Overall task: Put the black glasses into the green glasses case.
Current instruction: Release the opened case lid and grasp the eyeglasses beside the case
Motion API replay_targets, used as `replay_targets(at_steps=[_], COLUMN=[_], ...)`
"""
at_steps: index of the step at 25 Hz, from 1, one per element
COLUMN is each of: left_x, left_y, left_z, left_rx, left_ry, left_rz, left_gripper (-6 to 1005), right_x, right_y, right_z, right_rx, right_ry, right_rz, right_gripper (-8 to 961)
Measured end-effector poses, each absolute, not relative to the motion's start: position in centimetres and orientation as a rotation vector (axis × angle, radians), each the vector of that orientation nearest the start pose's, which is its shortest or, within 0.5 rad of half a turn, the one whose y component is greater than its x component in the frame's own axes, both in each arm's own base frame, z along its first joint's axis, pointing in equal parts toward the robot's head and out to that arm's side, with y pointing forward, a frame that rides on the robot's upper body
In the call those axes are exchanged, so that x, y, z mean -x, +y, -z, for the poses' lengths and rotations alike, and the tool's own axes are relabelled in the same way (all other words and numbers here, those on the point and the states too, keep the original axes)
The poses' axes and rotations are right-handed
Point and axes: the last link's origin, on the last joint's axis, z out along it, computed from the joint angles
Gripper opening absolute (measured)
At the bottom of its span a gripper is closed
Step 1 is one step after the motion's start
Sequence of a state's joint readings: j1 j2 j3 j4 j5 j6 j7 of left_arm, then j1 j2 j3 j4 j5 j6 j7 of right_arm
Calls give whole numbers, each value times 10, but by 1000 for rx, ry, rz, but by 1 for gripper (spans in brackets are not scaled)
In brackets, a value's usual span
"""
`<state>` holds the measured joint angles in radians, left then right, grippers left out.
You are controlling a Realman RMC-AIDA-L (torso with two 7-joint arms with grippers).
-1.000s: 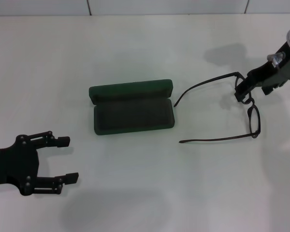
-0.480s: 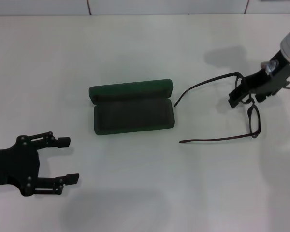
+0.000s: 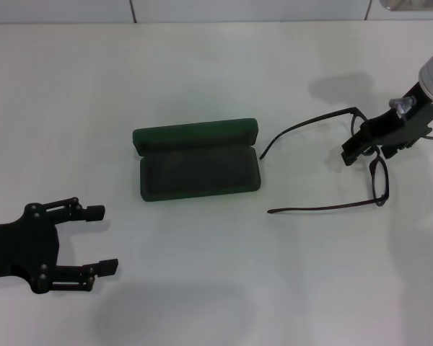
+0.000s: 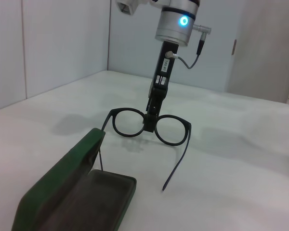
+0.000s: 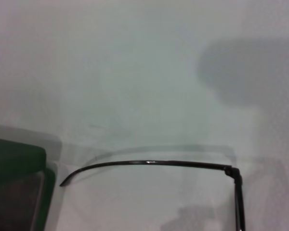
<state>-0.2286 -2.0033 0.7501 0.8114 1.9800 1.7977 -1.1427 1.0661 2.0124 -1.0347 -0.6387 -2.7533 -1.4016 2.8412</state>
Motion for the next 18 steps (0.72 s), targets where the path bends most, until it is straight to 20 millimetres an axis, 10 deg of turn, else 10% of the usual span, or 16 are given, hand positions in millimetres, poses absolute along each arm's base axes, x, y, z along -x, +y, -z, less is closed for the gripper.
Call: replay_targets(at_steps=[6, 18], left_x=[327, 326], left_y=[235, 238], left_z=[-45, -44], left_rx=[2810, 2805], left_ry=[-404, -399], left_rz=[577, 571], left_gripper=[860, 859], right_x=[-168, -166], right_y=[430, 429], right_z=[9, 11], right_rx=[2276, 2283], right_ry=[1495, 1474], right_rz=[483, 508], right_gripper=[736, 377])
